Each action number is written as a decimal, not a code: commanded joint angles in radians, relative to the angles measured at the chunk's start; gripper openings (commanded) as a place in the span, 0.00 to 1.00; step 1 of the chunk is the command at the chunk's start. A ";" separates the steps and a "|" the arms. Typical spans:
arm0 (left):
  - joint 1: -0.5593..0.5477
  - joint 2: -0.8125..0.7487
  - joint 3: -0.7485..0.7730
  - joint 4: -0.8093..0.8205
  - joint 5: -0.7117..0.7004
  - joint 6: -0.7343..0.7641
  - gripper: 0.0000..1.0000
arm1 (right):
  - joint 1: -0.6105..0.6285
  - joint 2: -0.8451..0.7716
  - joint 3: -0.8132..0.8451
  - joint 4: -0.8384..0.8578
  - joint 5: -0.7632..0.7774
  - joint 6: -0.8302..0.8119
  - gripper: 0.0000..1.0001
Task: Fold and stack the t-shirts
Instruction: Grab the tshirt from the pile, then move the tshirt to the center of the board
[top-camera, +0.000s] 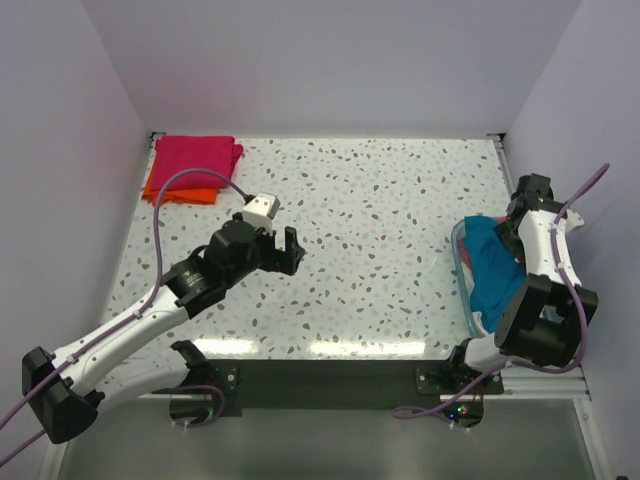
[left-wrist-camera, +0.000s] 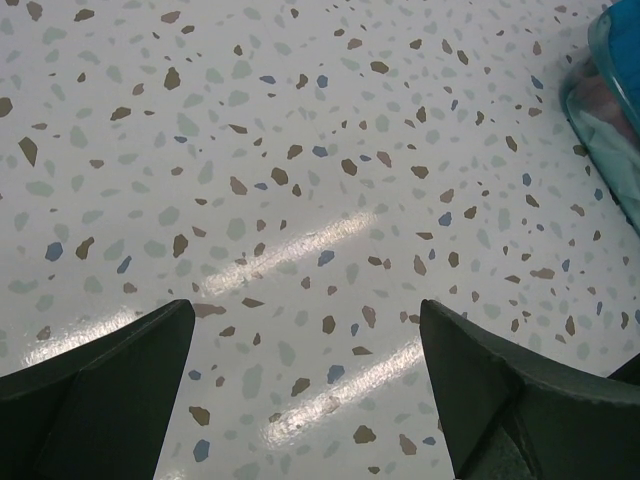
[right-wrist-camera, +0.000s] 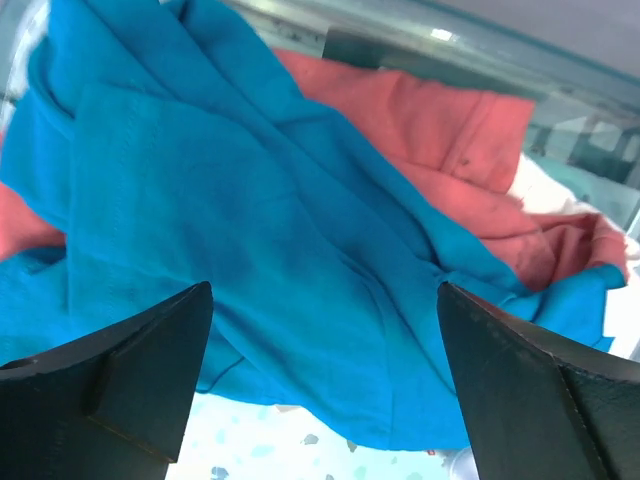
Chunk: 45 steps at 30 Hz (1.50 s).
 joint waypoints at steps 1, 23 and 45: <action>-0.002 -0.011 0.021 0.001 0.006 0.016 1.00 | 0.003 -0.002 -0.023 0.077 -0.029 0.036 0.96; 0.000 0.009 0.045 0.001 -0.003 -0.012 1.00 | 0.032 -0.311 -0.074 0.355 -0.523 -0.230 0.00; 0.053 -0.093 0.124 -0.049 -0.319 -0.148 0.98 | 0.957 -0.091 0.830 0.315 -0.580 -0.277 0.00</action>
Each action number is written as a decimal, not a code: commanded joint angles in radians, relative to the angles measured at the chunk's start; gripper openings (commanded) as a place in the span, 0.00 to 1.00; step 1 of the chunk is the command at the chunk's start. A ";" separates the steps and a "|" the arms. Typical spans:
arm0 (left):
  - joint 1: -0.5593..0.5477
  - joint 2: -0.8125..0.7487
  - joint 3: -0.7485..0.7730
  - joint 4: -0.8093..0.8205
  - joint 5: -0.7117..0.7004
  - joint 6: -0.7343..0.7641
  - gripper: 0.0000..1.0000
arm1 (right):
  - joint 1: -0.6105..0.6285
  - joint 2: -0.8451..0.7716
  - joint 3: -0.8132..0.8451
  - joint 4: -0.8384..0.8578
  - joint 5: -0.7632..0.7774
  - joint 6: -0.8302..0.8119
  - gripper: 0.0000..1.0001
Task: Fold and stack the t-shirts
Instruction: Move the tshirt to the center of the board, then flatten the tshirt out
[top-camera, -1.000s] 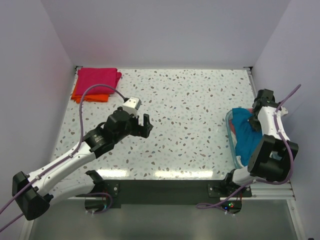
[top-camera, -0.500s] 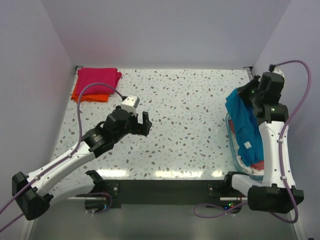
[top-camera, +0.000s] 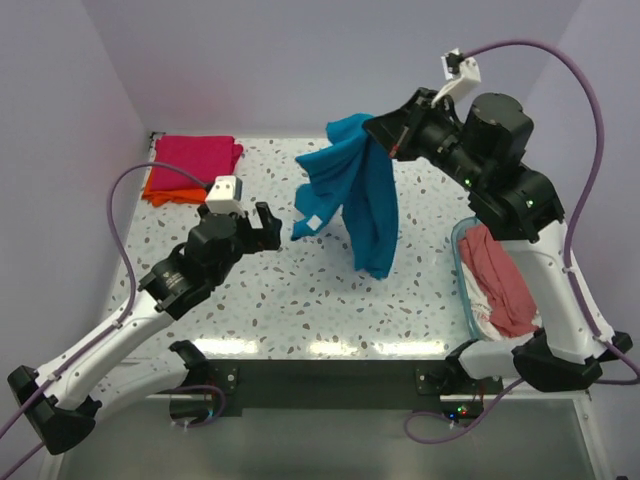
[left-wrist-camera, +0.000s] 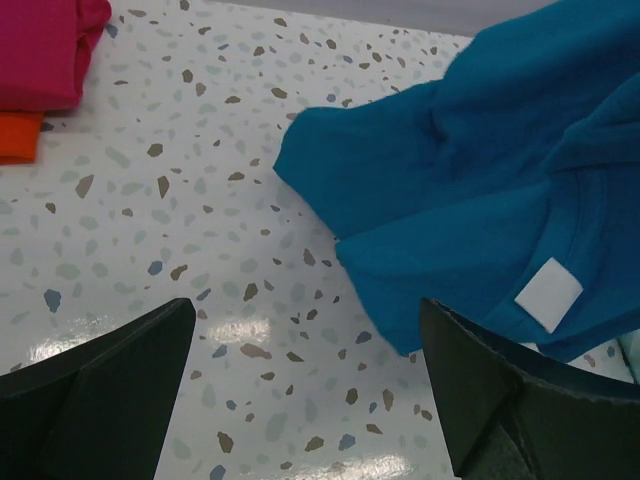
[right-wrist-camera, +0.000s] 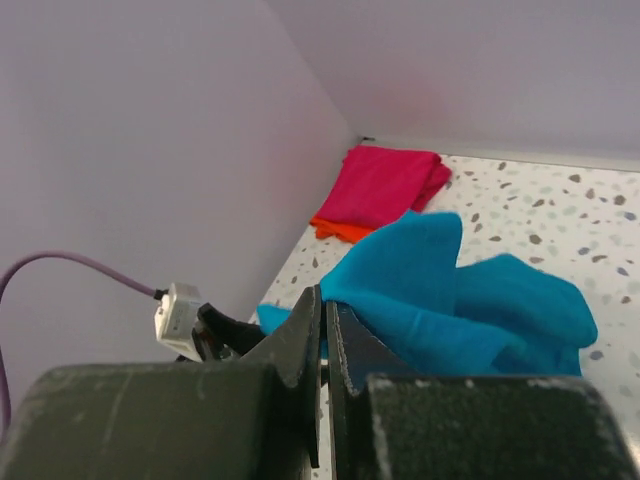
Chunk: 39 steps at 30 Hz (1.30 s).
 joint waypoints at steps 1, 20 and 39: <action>0.023 -0.043 0.029 0.010 -0.065 -0.039 0.98 | 0.046 0.057 0.075 0.033 -0.008 -0.013 0.00; 0.035 0.145 -0.209 0.361 0.266 -0.055 0.86 | -0.121 0.297 0.041 0.029 0.013 -0.065 0.00; -0.111 0.809 -0.005 0.493 -0.070 0.037 0.80 | -0.122 0.292 -0.023 0.006 0.030 -0.103 0.00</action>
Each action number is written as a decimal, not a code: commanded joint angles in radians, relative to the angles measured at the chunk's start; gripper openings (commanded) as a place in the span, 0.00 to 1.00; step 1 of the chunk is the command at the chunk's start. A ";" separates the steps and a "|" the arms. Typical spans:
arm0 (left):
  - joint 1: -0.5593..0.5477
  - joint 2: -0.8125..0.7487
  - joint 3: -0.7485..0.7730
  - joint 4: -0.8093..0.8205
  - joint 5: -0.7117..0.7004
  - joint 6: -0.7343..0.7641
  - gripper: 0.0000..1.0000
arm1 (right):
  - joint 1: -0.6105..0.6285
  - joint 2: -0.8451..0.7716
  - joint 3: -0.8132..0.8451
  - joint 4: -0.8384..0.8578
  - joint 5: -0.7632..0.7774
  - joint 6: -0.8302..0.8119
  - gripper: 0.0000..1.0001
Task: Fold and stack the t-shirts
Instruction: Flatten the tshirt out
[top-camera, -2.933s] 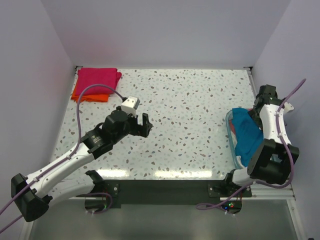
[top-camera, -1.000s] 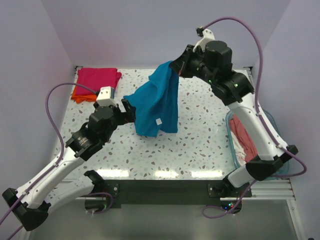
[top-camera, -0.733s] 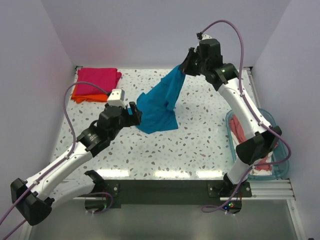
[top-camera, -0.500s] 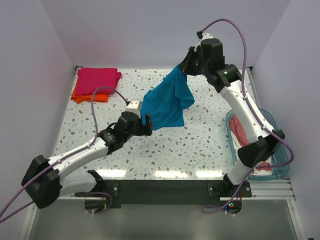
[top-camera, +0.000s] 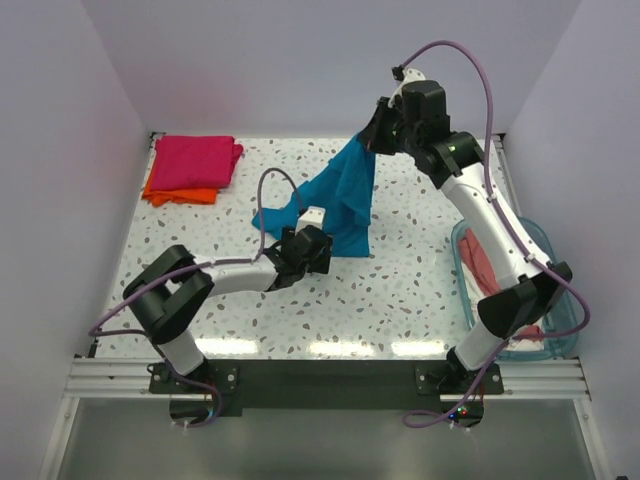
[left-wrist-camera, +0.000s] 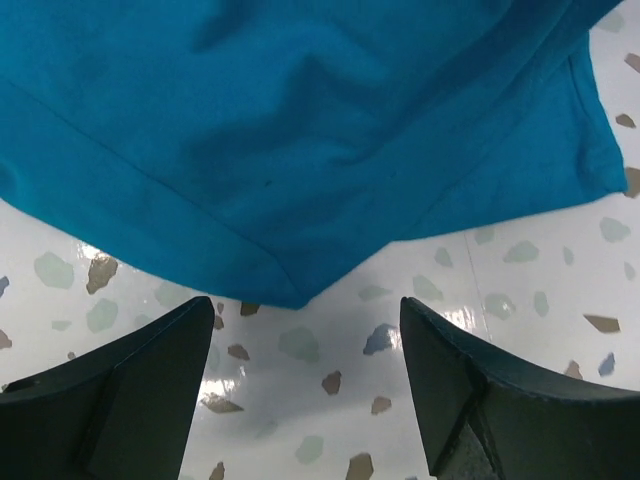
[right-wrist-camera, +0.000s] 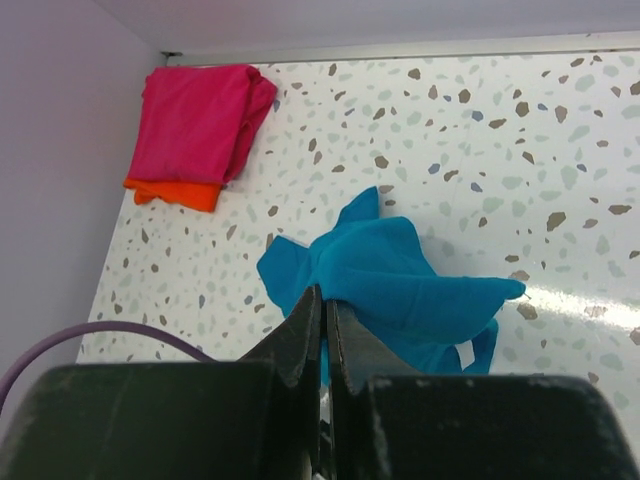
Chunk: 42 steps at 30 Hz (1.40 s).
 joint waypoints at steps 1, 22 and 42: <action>-0.003 0.051 0.073 0.073 -0.102 0.040 0.80 | 0.000 -0.040 -0.018 0.027 0.002 -0.021 0.00; -0.040 0.001 0.139 -0.117 -0.056 0.047 0.00 | -0.147 -0.086 -0.069 -0.042 0.034 -0.021 0.00; -0.190 -0.352 0.244 -0.289 0.188 0.053 0.03 | -0.313 -0.115 0.093 -0.185 0.104 -0.046 0.00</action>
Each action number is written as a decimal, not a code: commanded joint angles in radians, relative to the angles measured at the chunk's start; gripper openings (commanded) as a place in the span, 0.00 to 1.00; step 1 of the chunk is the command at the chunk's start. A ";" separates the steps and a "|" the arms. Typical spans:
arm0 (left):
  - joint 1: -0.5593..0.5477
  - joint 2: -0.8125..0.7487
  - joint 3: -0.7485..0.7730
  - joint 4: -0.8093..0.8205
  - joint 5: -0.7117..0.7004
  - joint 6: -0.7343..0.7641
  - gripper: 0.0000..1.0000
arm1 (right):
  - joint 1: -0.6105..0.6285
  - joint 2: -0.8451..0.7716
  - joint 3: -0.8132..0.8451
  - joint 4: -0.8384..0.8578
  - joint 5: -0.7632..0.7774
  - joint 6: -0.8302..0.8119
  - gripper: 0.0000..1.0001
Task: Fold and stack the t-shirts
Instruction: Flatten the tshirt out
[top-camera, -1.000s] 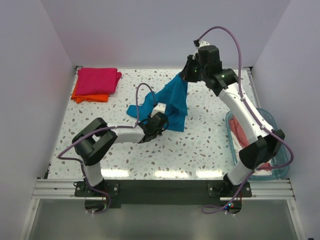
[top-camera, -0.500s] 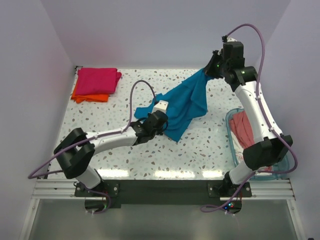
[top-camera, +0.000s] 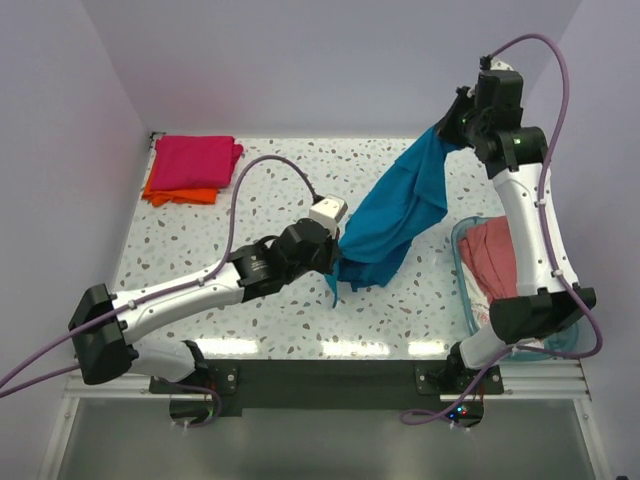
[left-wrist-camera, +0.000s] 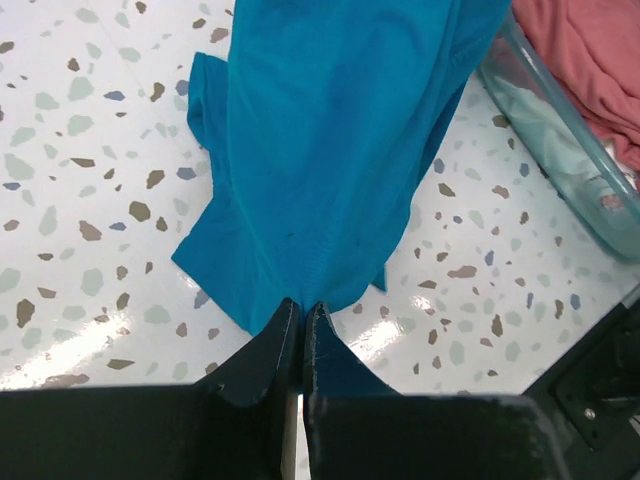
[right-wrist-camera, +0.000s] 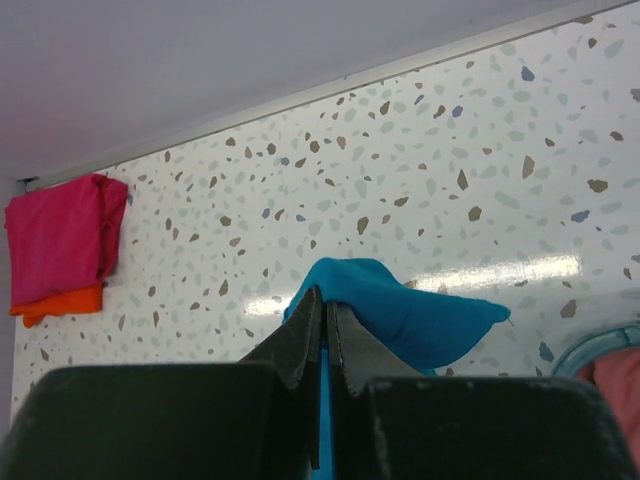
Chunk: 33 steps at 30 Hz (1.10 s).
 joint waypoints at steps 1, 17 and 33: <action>-0.012 -0.041 0.032 0.011 0.095 -0.006 0.00 | -0.011 -0.042 0.078 -0.021 0.044 -0.028 0.00; 0.494 -0.378 -0.217 0.153 0.266 -0.283 0.00 | 0.142 0.326 0.469 0.089 0.012 -0.039 0.00; 0.269 -0.233 0.295 -0.019 0.446 0.049 0.00 | 0.006 -0.014 0.179 0.173 -0.032 -0.024 0.00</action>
